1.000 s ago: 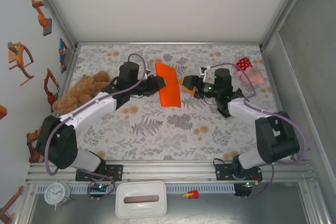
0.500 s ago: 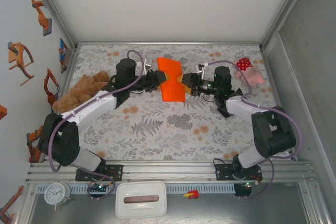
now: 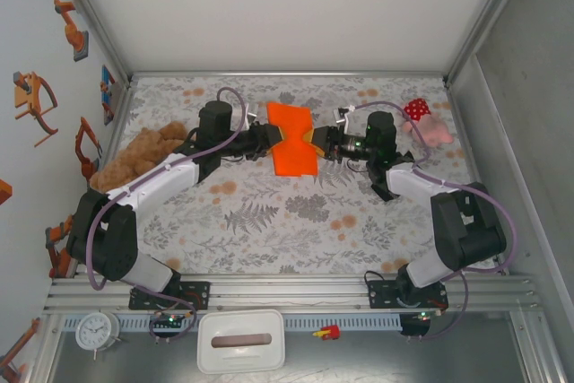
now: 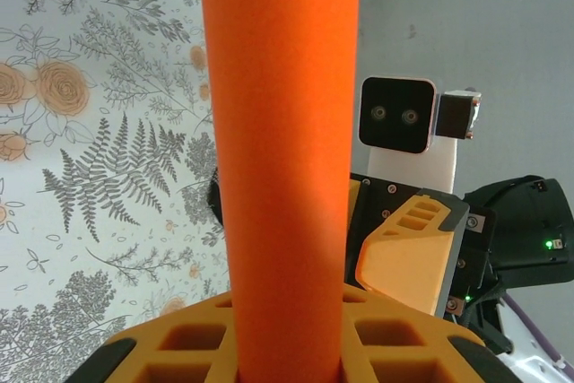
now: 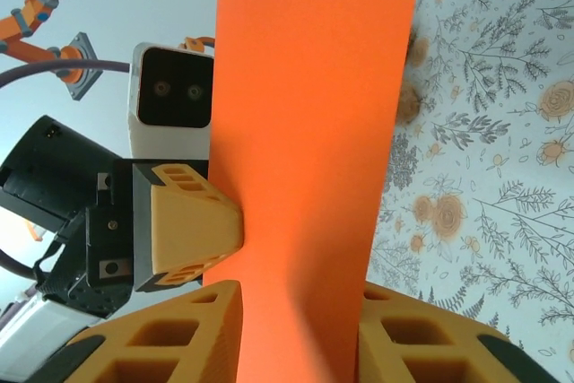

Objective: Fold a paper plane with a square sheet of paper (pick it up from the middle)
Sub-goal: First fold in half a square sheet of paper at the center of the table.

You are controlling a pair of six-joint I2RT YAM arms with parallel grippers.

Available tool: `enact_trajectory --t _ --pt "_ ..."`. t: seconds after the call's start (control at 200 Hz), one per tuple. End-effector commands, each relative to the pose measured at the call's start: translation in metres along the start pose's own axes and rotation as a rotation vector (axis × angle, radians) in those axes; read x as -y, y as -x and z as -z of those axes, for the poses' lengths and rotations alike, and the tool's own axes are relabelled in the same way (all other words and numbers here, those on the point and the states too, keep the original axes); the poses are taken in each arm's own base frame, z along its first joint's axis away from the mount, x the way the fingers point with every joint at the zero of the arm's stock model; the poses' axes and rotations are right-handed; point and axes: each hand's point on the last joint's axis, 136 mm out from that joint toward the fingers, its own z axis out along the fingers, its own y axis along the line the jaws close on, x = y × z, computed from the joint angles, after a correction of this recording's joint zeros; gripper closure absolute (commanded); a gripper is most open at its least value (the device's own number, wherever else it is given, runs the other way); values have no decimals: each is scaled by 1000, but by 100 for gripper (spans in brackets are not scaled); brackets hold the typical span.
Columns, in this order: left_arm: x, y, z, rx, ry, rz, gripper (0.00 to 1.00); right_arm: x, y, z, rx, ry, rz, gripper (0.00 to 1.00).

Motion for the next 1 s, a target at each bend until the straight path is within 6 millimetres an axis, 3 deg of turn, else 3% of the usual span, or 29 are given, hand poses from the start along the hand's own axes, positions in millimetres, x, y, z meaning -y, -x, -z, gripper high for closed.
enact_trajectory --t 0.0,0.11,0.185,0.3,0.431,0.571,0.736,0.836,0.997 --pt "-2 1 2 0 13 -25 76 -21 8 4 10 27 59 72" --pt "-4 0 3 -2 21 -25 76 -16 7 5 7 -10 54 83" --pt "-6 0 4 0 26 -25 75 -12 6 7 8 -67 65 100" --pt "-17 -1 5 14 68 -16 66 -4 4 17 18 -183 98 100" --pt "-46 4 14 86 214 -13 37 -1 0 28 25 -284 114 100" --pt "-73 10 36 205 361 -16 17 9 -3 49 35 -435 106 100" --pt "-88 10 73 351 450 -33 1 10 -6 88 47 -689 174 100" --pt "-91 5 92 402 478 -42 4 -1 -8 100 55 -735 194 100" --pt "-98 -5 111 431 513 -40 4 -1 -12 89 49 -759 176 100"
